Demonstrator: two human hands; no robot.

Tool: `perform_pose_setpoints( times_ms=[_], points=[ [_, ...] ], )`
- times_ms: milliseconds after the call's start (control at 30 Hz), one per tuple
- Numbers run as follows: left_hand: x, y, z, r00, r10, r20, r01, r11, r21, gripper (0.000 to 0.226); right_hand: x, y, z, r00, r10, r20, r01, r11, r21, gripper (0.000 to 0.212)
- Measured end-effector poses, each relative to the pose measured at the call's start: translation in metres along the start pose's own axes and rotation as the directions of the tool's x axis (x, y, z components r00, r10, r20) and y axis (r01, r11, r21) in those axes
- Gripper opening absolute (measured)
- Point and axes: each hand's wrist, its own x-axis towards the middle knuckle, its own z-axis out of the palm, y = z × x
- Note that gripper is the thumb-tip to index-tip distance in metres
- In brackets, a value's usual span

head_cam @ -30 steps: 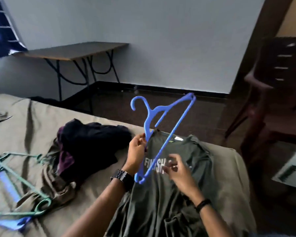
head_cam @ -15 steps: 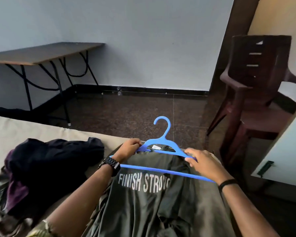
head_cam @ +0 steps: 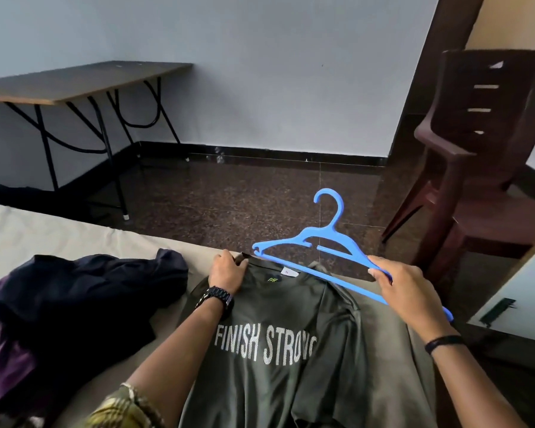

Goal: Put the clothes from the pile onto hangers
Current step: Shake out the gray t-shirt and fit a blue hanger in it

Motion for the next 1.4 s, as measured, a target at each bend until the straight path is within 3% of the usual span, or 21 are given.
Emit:
perform_pose_setpoints(
  times_ms=[133,367,600,700,867,1100,1233,1300,1400],
  points=[
    [0.008,-0.002,-0.002,0.999,0.038,0.004,-0.038,0.997,0.074,0.025,0.007,0.007,-0.008,0.999,0.013,-0.036,-0.012,1.0,0.025,0.029],
    [0.008,-0.015,-0.005,0.996,0.044,-0.08,-0.062,0.97,-0.235,0.014,0.01,0.013,-0.008,1.0,-0.002,0.009,0.002,1.0,-0.009,0.029],
    [0.001,-0.011,-0.018,0.989,0.137,-0.062,-0.149,0.932,-0.33,0.006,0.018,0.025,-0.006,0.992,-0.077,0.102,0.07,0.995,0.074,0.029],
    [-0.003,-0.006,-0.024,0.976,0.22,0.009,-0.198,0.897,-0.396,0.008,0.021,0.021,-0.002,0.992,-0.088,0.087,0.084,0.995,0.053,0.029],
    [-0.01,-0.003,-0.038,0.922,0.381,0.068,-0.332,0.87,-0.364,0.01,0.031,0.008,0.015,0.977,-0.141,0.157,0.122,0.984,0.127,0.028],
    [-0.001,-0.003,-0.062,0.88,0.463,0.106,-0.387,0.829,-0.405,0.01,0.045,-0.02,0.061,0.952,-0.177,0.25,0.12,0.967,0.225,0.026],
    [0.009,-0.008,-0.078,0.842,0.506,0.186,-0.437,0.842,-0.316,0.008,0.048,-0.042,0.081,0.936,-0.229,0.268,0.156,0.951,0.269,0.023],
    [0.015,-0.01,-0.083,0.845,0.505,0.175,-0.451,0.85,-0.274,0.008,0.051,-0.051,0.087,0.945,-0.264,0.194,0.21,0.943,0.26,0.024],
    [0.013,-0.005,-0.085,0.885,0.46,0.069,-0.423,0.858,-0.29,0.019,0.049,-0.057,0.094,0.901,-0.38,-0.208,0.417,0.893,0.173,0.022]
  ],
)
